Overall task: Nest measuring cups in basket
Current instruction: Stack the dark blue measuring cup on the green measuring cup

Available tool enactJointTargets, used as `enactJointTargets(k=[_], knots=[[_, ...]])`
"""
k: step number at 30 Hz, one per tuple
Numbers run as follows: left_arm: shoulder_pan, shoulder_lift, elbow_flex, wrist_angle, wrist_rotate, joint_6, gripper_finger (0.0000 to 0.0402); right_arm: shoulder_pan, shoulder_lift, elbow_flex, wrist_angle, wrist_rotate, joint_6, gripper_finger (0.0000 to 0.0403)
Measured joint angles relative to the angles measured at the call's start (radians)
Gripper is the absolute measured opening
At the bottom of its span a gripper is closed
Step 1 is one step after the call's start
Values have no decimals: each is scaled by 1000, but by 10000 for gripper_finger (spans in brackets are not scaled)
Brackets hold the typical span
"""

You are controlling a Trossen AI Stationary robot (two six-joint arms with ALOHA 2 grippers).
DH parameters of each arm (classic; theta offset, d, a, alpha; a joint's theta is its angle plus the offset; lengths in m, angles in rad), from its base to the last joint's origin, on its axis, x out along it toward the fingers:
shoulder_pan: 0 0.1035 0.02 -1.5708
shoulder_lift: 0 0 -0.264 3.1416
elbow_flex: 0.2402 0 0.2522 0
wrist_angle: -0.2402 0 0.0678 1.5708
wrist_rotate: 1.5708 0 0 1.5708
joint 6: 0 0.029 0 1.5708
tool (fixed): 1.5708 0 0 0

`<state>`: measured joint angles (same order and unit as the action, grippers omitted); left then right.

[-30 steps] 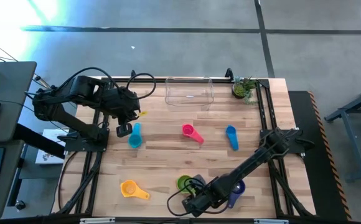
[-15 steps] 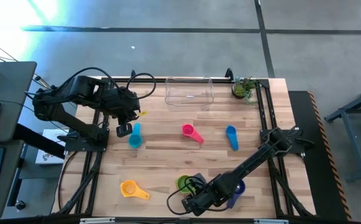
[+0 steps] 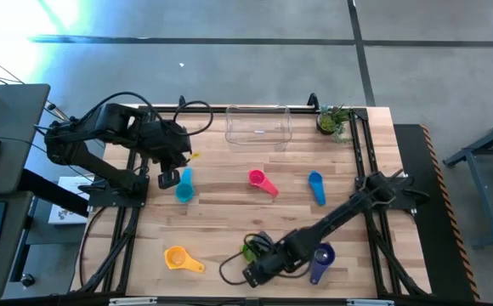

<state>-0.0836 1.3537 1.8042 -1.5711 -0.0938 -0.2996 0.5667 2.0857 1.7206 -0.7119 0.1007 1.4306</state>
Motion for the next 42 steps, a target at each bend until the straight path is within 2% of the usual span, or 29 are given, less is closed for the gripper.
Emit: enactJointTargets(k=[11, 16, 31, 42], knots=[[-133, 0, 0, 0, 14, -198, 56, -127, -5, 110, -37, -19, -426, 265], [-209, 0, 0, 0, 13, -311, 56, -182, -6, 169, -139, -48, -589, 265], [-513, 0, 0, 0, -4, -667, 56, -266, -6, 329, -426, -49, -818, 265], [-668, 0, 0, 0, -72, -813, 56, -268, -5, 590, -717, 55, -855, 265]])
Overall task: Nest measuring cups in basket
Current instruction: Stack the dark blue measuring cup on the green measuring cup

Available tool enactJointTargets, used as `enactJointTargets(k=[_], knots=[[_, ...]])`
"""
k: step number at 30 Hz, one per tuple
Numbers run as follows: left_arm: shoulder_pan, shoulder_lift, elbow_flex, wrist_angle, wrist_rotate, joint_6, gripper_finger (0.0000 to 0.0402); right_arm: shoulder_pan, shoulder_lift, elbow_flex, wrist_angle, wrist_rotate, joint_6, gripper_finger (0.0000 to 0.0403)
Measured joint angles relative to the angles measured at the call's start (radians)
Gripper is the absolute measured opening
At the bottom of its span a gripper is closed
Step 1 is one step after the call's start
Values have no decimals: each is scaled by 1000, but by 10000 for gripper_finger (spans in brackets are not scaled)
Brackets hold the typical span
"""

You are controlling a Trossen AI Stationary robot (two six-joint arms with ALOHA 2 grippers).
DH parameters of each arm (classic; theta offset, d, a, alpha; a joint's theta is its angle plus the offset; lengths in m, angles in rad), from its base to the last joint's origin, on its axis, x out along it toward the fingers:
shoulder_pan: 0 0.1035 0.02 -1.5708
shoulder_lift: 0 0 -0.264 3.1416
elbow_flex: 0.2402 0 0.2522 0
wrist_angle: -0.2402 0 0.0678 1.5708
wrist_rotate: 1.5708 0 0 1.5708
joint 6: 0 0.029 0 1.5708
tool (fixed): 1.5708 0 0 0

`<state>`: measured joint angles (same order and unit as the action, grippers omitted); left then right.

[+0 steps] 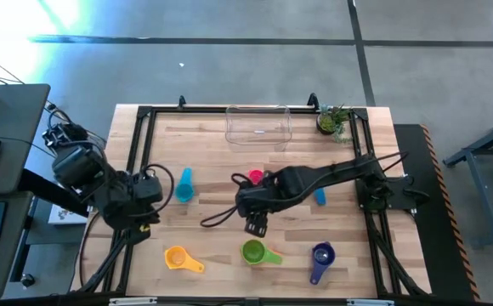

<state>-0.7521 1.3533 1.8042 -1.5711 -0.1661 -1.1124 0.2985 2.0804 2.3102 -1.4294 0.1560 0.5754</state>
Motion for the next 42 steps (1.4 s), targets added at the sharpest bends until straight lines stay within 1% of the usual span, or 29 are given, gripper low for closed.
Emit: enactJointTargets(k=[2, 5, 10, 14, 19, 22, 25, 33, 38, 42], knots=[[-14, 0, 0, 0, -2, -13, 56, 0, -1, 49, -40, 16, 0, 265], [-34, 0, 0, 0, -1, -20, 56, 0, -55, 8, -43, 33, 27, 265], [-59, 0, 0, 0, -2, 16, 56, 2, -120, 8, -146, 68, 138, 265], [-64, 0, 0, 0, -2, 52, 56, 29, -172, 5, -140, 106, 204, 265], [-64, 0, 0, 0, -2, 60, 56, 73, -218, -1, -142, 202, 320, 265], [-63, 0, 0, 0, -2, 91, 56, 117, -237, -1, -142, 268, 401, 265], [-63, 0, 0, 0, -2, 125, 56, 159, -239, -1, -142, 313, 480, 265], [-44, 0, 0, 0, -3, 246, 56, 257, -212, -2, -141, 341, 721, 265], [-22, 1, 0, 0, -20, 325, 56, 302, -172, -2, -141, 340, 870, 265], [-3, 1, 0, 0, -32, 389, 56, 333, -128, -2, -142, 318, 943, 265]])
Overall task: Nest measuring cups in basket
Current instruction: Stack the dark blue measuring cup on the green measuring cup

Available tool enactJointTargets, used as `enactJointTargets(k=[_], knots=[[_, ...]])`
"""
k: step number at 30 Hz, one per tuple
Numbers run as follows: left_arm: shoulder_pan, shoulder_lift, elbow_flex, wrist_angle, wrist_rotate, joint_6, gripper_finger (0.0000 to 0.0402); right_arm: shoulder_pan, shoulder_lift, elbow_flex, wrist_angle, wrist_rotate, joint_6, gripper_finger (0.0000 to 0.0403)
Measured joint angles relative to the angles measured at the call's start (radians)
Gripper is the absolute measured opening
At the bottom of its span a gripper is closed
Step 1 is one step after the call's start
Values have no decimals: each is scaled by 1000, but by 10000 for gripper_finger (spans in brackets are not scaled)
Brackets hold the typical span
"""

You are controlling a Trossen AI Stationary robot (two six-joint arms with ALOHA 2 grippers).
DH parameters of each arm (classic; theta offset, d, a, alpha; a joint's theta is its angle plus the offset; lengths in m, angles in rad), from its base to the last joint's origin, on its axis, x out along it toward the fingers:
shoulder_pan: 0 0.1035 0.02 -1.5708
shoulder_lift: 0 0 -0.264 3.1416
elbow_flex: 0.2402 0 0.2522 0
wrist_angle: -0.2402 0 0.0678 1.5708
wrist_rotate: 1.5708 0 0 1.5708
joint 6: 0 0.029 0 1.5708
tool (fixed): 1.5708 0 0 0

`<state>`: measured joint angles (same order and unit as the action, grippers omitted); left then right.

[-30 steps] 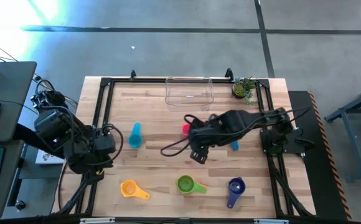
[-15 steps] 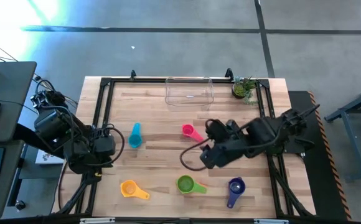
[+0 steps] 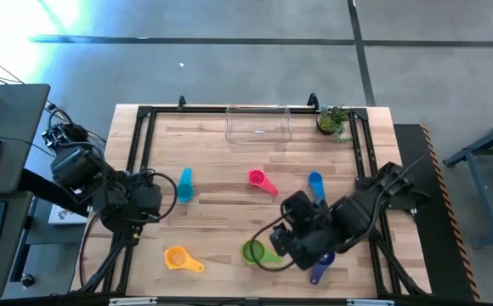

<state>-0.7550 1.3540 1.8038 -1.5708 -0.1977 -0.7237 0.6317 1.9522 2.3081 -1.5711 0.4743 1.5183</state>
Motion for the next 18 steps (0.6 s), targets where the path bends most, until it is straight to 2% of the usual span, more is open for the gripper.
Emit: enactJointTargets(k=[6, 18], knots=[[34, 0, 0, 0, 0, 76, 56, 31, 58, 0, 0, -22, 126, 265], [97, 0, 0, 0, 0, 119, 56, 78, 178, 0, 0, -160, 302, 265]])
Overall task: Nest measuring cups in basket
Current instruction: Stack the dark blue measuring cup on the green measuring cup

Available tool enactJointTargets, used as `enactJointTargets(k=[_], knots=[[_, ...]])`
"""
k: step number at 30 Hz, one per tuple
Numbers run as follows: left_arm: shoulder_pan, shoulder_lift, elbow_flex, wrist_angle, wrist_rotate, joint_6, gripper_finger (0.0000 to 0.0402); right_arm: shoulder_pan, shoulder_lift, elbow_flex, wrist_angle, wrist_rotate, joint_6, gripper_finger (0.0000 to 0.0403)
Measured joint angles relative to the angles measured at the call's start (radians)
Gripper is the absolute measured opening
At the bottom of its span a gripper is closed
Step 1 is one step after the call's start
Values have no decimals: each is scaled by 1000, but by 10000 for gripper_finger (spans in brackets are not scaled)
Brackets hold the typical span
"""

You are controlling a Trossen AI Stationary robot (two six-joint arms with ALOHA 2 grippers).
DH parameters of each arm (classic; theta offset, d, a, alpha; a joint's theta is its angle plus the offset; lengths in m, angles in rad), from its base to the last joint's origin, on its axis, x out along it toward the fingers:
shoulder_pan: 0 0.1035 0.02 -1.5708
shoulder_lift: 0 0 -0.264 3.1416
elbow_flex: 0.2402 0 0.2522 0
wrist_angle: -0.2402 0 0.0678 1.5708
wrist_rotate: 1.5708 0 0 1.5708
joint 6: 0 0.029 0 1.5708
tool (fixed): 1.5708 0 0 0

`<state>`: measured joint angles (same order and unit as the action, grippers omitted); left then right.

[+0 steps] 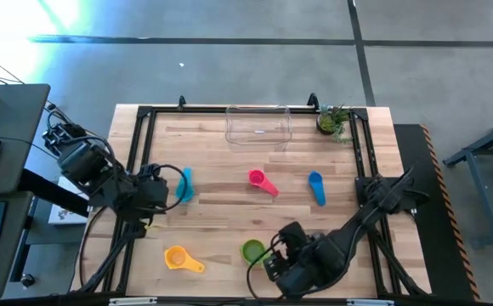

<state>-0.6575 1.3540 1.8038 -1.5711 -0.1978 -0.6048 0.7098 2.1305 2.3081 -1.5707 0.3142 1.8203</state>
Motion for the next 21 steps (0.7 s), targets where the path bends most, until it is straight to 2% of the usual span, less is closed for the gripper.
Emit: enactJointTargets(k=[5, 10, 13, 17, 21], knots=[[18, 0, 0, 0, 0, 0, 56, 27, 43, 0, 0, -57, 66, 265], [30, 0, 0, 0, 0, 0, 56, 68, 66, -3, 1, -70, 140, 265], [31, 0, 0, 0, 0, 0, 56, 91, 56, -70, 0, -98, 212, 265], [31, 0, 0, 0, 0, 0, 56, 142, 50, -181, -2, -191, 286, 265], [31, 0, 0, 0, 0, 0, 56, 179, 48, -218, -1, -198, 350, 265]])
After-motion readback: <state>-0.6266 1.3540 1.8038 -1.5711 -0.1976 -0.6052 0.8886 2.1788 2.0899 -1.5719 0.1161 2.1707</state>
